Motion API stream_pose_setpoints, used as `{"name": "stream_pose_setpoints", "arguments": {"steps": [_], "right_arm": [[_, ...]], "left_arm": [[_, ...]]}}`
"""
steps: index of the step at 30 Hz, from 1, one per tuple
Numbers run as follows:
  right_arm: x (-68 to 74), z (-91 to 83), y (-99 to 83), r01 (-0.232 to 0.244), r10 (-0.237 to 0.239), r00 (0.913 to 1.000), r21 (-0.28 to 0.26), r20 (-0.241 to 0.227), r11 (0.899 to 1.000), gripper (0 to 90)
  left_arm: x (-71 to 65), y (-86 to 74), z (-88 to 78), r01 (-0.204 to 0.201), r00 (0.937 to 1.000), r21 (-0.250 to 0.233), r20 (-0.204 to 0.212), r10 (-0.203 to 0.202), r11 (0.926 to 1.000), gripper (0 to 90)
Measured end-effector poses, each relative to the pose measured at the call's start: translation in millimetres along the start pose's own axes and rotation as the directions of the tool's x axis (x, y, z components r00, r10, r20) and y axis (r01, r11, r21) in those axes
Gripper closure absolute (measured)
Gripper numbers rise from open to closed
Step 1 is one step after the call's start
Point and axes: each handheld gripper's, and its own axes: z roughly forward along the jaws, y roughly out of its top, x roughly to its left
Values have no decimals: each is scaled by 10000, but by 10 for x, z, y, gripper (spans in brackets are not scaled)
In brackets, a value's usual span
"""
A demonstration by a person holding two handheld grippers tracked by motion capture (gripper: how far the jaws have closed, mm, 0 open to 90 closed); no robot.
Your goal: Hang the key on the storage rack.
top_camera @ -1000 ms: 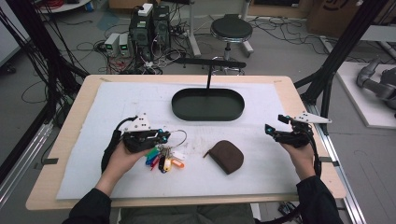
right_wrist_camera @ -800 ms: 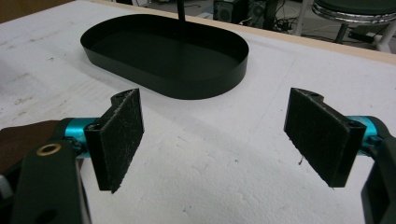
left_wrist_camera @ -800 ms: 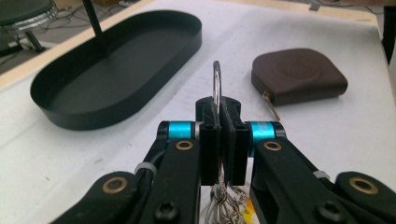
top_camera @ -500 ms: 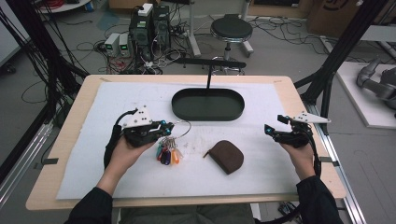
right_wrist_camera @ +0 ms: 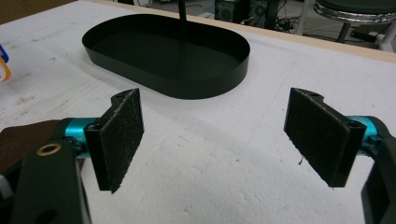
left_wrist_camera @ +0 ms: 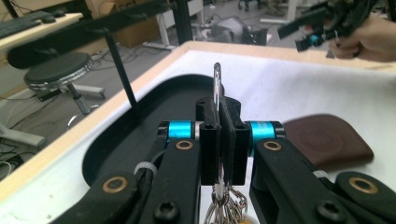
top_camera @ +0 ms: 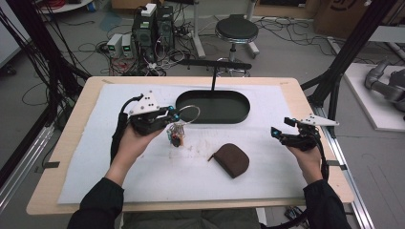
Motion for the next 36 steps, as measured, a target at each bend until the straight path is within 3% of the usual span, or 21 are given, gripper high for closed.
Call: {"name": "stream_pose_setpoints", "arguments": {"steps": [13,22,36], "right_arm": [[7,18,0,64,-64,10000,33,-33,10000,204],[3,16,-1,13,-13,10000,9,-49,10000,204],[-8,24,0,5,-6,10000,-55,-95,10000,204]], "left_arm": [[289,253,100,163,9987,-308,-471,-177,9994,863],[515,436,231,212,9969,-226,-757,-229,9995,863],[808,456,494,604,9890,-211,-1343,-627,9979,863]]}}
